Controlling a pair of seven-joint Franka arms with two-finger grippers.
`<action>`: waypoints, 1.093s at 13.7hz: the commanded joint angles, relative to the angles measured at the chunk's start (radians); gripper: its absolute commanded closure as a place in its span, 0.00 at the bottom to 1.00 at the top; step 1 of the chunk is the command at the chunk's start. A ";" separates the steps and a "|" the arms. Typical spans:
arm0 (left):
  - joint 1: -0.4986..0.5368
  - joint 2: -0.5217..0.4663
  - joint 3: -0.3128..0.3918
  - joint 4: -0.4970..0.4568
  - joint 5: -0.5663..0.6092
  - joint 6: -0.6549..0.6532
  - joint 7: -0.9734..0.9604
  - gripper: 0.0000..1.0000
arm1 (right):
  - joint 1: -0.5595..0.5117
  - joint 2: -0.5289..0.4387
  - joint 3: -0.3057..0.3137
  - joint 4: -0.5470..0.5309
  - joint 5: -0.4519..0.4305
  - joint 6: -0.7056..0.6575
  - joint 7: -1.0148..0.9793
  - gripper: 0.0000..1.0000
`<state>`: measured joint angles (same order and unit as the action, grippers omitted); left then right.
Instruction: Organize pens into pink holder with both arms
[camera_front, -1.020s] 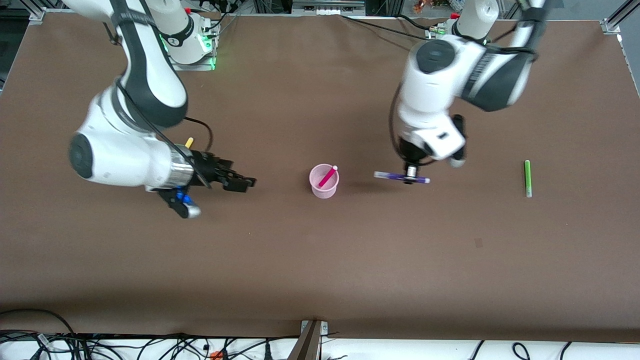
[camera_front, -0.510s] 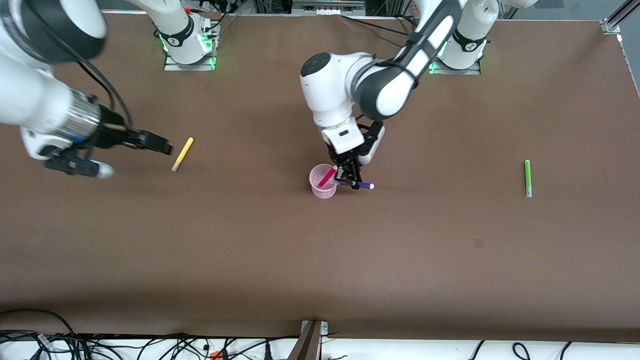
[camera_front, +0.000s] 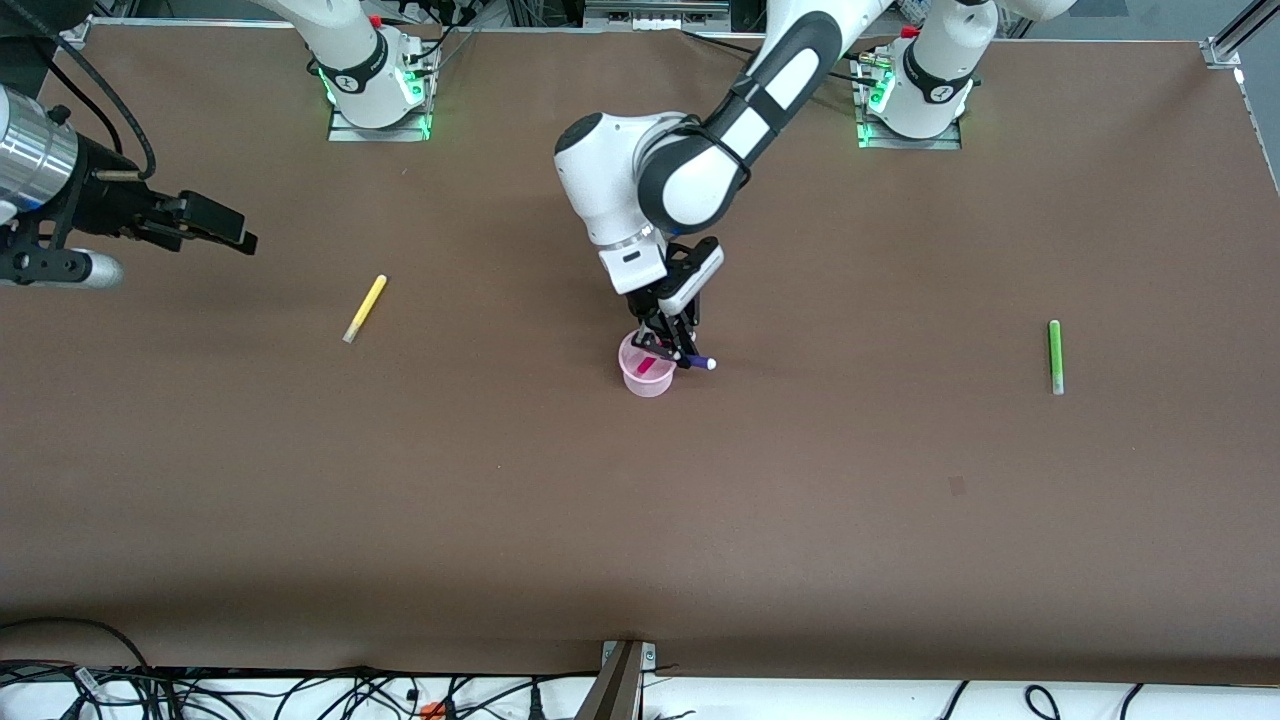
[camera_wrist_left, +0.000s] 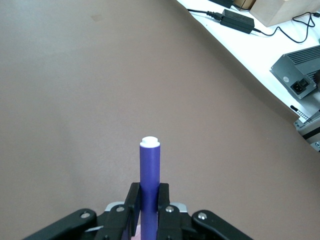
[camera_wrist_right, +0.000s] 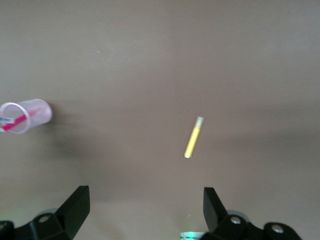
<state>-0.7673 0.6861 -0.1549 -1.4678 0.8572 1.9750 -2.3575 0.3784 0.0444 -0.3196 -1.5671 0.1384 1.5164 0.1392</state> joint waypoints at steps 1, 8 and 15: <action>-0.050 0.021 0.032 0.037 0.028 -0.051 -0.012 1.00 | -0.200 -0.124 0.239 -0.149 -0.074 0.085 -0.035 0.00; -0.105 0.095 0.113 0.130 0.025 -0.050 -0.023 1.00 | -0.234 -0.115 0.254 -0.174 -0.111 0.163 -0.112 0.00; -0.106 0.102 0.115 0.147 0.025 -0.048 -0.028 0.87 | -0.234 -0.090 0.254 -0.108 -0.166 0.168 -0.099 0.00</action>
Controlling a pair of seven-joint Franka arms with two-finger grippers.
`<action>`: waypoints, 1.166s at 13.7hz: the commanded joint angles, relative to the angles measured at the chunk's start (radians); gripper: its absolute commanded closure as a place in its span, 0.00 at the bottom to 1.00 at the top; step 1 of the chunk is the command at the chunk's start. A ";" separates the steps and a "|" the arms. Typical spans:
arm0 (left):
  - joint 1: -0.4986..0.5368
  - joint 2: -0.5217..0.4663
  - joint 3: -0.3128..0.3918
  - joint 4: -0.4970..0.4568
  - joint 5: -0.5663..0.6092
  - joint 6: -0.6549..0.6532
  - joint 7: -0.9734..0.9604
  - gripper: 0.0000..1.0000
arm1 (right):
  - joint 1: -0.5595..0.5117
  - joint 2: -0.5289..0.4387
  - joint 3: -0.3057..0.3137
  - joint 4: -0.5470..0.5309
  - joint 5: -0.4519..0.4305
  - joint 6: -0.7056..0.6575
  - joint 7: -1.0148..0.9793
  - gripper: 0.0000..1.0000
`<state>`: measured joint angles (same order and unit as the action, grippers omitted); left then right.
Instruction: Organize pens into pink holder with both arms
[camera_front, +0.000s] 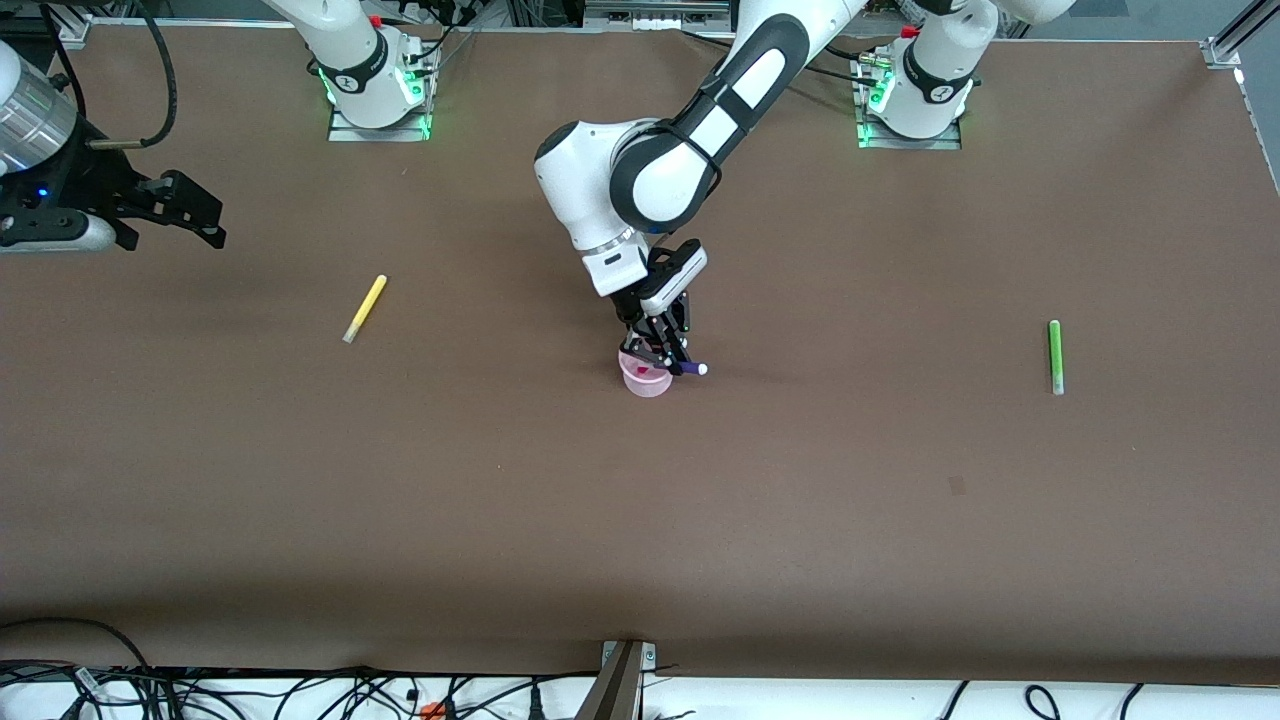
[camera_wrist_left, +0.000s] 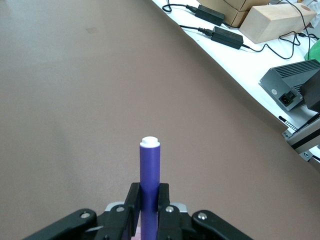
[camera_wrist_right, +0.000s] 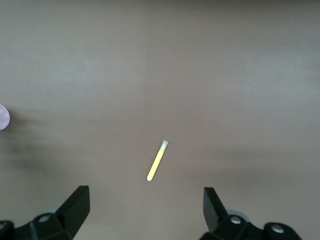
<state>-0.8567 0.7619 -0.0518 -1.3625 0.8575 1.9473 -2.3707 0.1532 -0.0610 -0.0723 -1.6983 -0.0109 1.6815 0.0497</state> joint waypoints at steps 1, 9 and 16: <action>-0.016 0.028 0.012 0.042 0.025 -0.022 -0.015 0.87 | -0.009 0.016 0.006 0.025 -0.015 -0.005 -0.011 0.00; -0.044 0.043 0.012 0.037 0.028 -0.022 -0.015 0.56 | 0.003 0.020 0.014 0.028 -0.004 0.003 -0.004 0.00; 0.013 -0.031 0.046 0.075 -0.018 -0.022 0.072 0.25 | 0.003 0.035 0.014 0.028 -0.006 0.003 -0.005 0.00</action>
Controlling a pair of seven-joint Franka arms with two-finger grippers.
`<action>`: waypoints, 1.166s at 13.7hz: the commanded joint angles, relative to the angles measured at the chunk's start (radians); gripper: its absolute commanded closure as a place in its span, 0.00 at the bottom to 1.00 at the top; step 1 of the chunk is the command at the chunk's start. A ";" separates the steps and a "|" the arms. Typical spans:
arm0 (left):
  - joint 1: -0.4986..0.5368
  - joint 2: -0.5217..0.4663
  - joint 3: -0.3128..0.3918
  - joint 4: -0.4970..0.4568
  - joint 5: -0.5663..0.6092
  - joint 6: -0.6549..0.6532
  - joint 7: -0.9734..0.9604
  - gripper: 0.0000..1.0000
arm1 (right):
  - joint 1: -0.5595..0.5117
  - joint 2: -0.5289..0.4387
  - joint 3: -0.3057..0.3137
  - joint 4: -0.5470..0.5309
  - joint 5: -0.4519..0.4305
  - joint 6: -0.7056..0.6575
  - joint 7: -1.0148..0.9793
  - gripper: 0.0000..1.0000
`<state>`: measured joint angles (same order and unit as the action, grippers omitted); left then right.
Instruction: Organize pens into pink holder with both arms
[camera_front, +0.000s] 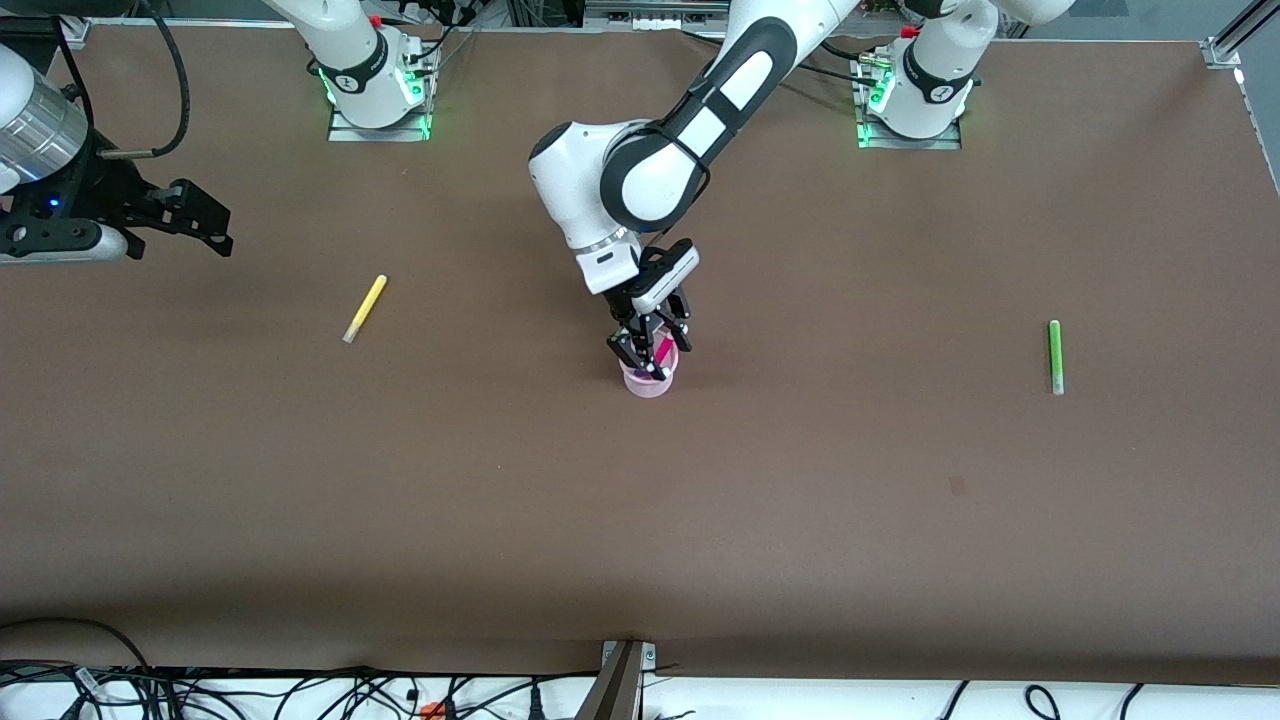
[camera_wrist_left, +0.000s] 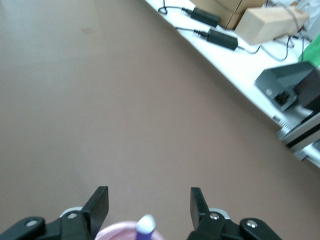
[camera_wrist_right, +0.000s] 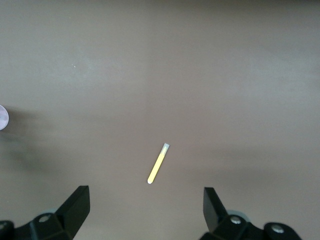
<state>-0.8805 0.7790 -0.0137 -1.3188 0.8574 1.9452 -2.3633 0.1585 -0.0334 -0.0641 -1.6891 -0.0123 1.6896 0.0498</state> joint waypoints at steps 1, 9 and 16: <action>0.081 -0.088 0.000 0.035 -0.071 -0.020 0.123 0.25 | -0.002 0.007 0.006 0.019 -0.006 -0.007 -0.005 0.00; 0.470 -0.437 -0.003 -0.003 -0.691 -0.178 1.064 0.04 | -0.002 0.007 0.006 0.017 -0.012 -0.008 -0.007 0.00; 0.757 -0.561 -0.003 -0.038 -0.880 -0.419 1.844 0.00 | -0.002 0.007 0.006 0.016 -0.014 -0.011 -0.007 0.00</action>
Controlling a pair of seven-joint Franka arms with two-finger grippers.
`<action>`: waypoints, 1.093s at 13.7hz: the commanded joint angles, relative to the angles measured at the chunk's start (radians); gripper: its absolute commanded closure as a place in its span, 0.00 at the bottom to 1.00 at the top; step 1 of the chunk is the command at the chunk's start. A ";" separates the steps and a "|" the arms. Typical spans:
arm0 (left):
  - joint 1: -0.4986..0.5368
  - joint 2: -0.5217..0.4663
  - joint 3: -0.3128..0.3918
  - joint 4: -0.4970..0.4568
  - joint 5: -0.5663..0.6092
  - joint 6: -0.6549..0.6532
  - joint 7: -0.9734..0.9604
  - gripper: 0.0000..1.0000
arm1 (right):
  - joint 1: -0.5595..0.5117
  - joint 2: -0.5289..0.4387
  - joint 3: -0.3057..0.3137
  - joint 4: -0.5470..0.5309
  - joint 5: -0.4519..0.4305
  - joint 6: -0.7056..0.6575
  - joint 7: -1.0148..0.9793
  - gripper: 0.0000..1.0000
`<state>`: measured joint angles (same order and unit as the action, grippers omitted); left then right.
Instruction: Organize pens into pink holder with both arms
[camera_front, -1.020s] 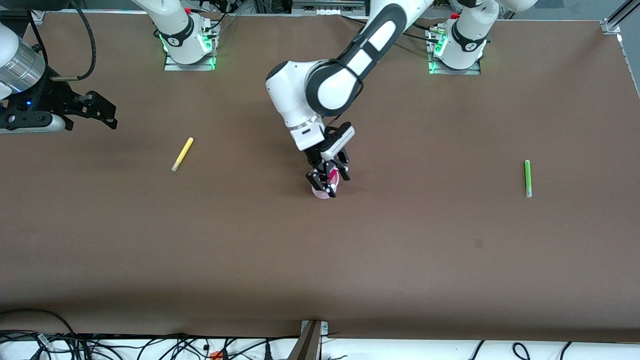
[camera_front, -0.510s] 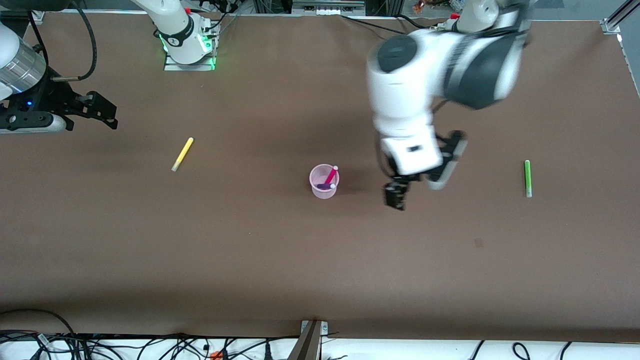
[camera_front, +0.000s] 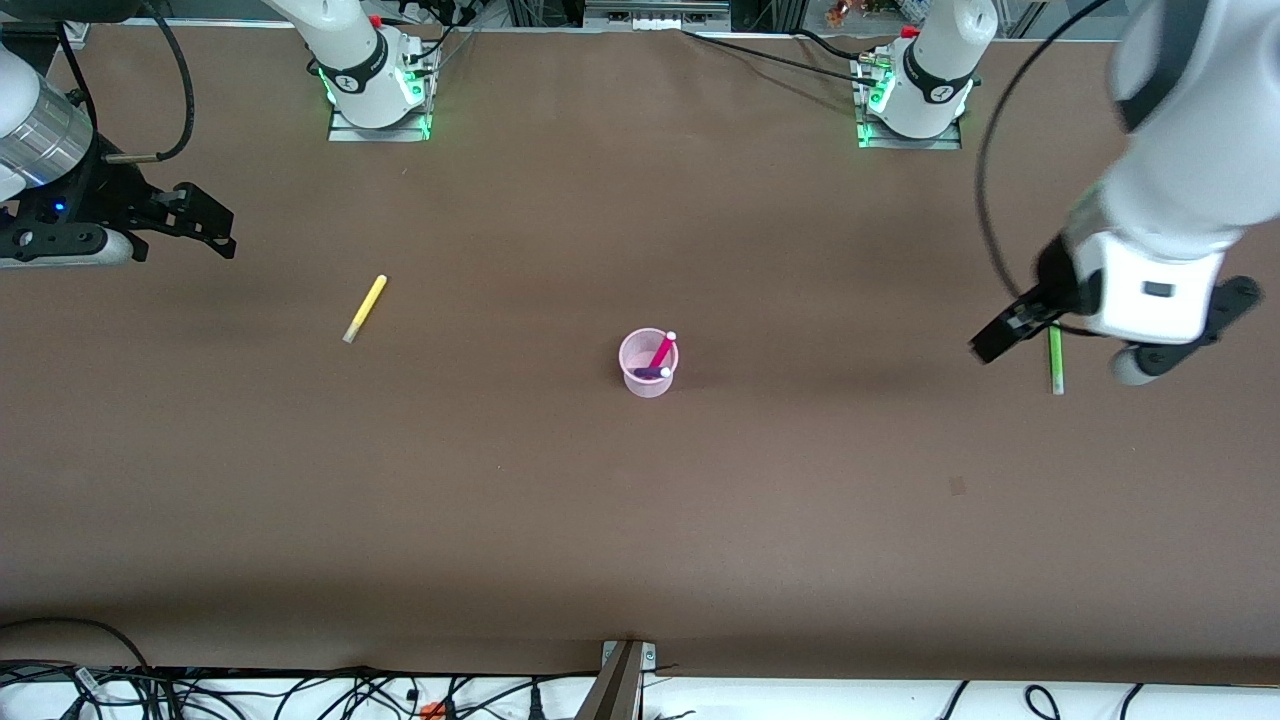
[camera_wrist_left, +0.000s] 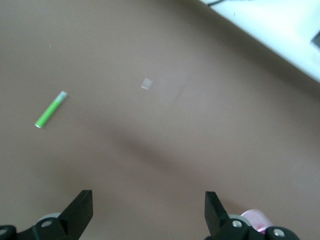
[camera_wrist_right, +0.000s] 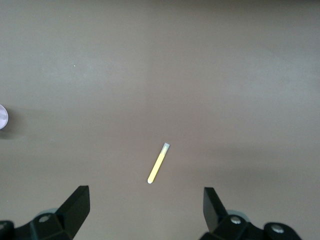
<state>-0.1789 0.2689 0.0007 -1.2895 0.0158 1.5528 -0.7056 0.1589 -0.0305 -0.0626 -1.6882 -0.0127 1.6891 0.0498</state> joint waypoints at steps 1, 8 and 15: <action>0.076 -0.075 -0.018 -0.111 -0.040 -0.027 0.268 0.00 | -0.002 0.004 0.004 0.015 -0.013 -0.011 -0.007 0.00; 0.168 -0.291 -0.018 -0.468 -0.040 0.131 0.595 0.00 | -0.002 0.004 0.004 0.015 -0.013 -0.011 -0.008 0.00; 0.157 -0.320 -0.022 -0.472 -0.046 0.156 0.592 0.00 | -0.002 0.004 0.004 0.016 -0.015 -0.009 -0.011 0.00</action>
<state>-0.0273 -0.0390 -0.0145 -1.7590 -0.0041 1.6940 -0.1312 0.1589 -0.0303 -0.0625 -1.6881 -0.0128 1.6889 0.0497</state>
